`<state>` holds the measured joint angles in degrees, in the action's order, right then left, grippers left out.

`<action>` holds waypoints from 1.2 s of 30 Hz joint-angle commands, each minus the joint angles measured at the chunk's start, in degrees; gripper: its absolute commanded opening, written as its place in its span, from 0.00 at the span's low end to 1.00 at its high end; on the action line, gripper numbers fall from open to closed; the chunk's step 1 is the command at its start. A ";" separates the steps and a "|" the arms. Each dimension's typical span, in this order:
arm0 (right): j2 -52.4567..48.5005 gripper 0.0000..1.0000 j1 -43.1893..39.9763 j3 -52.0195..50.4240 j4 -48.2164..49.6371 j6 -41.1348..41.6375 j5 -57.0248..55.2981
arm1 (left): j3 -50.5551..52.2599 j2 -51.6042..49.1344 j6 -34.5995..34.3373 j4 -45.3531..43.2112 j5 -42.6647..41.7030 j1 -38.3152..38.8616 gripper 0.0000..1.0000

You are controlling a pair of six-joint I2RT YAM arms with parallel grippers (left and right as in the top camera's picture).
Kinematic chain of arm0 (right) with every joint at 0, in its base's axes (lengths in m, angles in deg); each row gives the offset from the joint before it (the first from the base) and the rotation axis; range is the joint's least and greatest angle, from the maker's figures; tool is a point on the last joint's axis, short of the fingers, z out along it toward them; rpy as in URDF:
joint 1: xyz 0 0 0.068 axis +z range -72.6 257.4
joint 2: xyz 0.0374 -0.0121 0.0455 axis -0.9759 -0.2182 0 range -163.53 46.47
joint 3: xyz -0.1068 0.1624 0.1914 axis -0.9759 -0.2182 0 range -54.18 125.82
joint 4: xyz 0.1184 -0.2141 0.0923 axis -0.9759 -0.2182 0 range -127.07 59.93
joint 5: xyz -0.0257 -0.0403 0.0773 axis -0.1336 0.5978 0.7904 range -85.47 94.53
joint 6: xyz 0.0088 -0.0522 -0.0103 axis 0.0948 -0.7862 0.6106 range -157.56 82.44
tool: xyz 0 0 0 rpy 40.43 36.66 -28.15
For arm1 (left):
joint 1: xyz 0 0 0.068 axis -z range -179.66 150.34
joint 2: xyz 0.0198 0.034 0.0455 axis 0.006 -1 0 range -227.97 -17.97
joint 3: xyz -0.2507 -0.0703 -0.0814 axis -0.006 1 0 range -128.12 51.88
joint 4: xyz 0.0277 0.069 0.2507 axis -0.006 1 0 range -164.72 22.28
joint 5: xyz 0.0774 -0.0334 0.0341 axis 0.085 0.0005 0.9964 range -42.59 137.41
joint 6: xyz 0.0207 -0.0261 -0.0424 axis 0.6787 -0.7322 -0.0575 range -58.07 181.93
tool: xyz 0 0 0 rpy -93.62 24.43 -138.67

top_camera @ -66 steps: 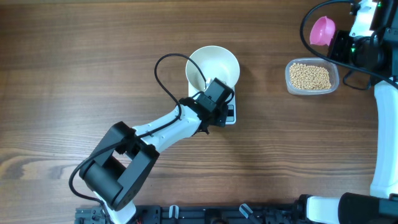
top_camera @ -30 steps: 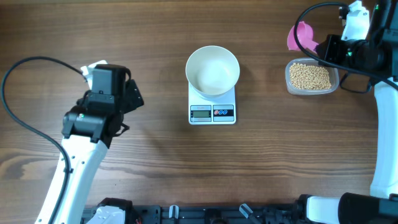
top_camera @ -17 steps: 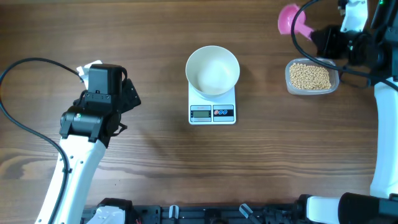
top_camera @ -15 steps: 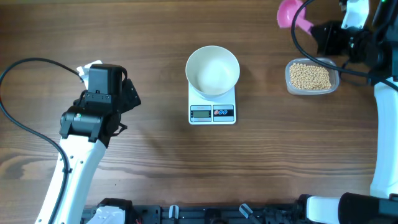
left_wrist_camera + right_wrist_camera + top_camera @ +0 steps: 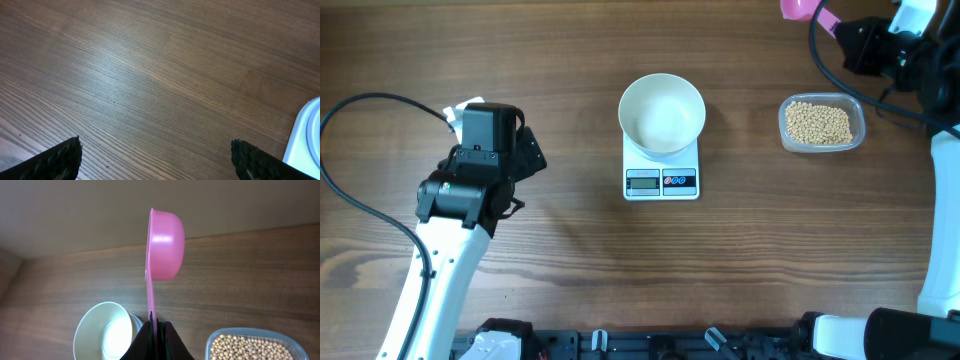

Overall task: Scoop item into bowl and weigh 150g on scale
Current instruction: 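Raise the pink scoop high with the right gripper, away from the tub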

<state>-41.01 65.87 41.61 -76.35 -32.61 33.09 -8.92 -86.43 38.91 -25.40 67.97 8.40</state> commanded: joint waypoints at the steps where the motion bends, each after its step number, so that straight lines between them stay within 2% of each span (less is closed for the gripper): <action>1: 0.70 0.04 -0.87 0.85 0.68 4.59 1.09 | 0.04 -0.11 0.24 0.04 0.94 -0.42 1.00; 7: 0.70 0.04 -0.90 0.85 4.63 8.87 0.70 | 0.04 -0.11 0.24 0.04 0.94 -0.42 1.00; 12: 0.70 0.04 -0.90 0.85 9.55 12.22 -5.53 | 0.04 -0.11 0.24 0.04 0.94 -0.42 1.00; 16: 0.70 0.04 -0.90 0.85 11.15 12.11 -5.88 | 0.04 -0.11 0.24 0.04 0.94 -0.42 1.00; 21: 0.70 0.04 -0.90 0.85 11.23 10.93 -6.78 | 0.04 -0.11 0.24 0.02 0.94 -0.42 1.00; 27: 0.68 0.04 -1.01 0.85 11.54 3.26 -6.38 | 0.04 -0.11 0.24 0.04 0.94 -0.42 1.00; 36: 0.70 0.04 -4.46 0.85 13.84 0.07 2.60 | 0.04 -0.11 0.24 0.04 0.94 -0.42 1.00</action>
<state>-41.01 62.90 41.61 -63.02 -29.53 30.99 -8.92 -86.43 38.91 -25.37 67.97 8.40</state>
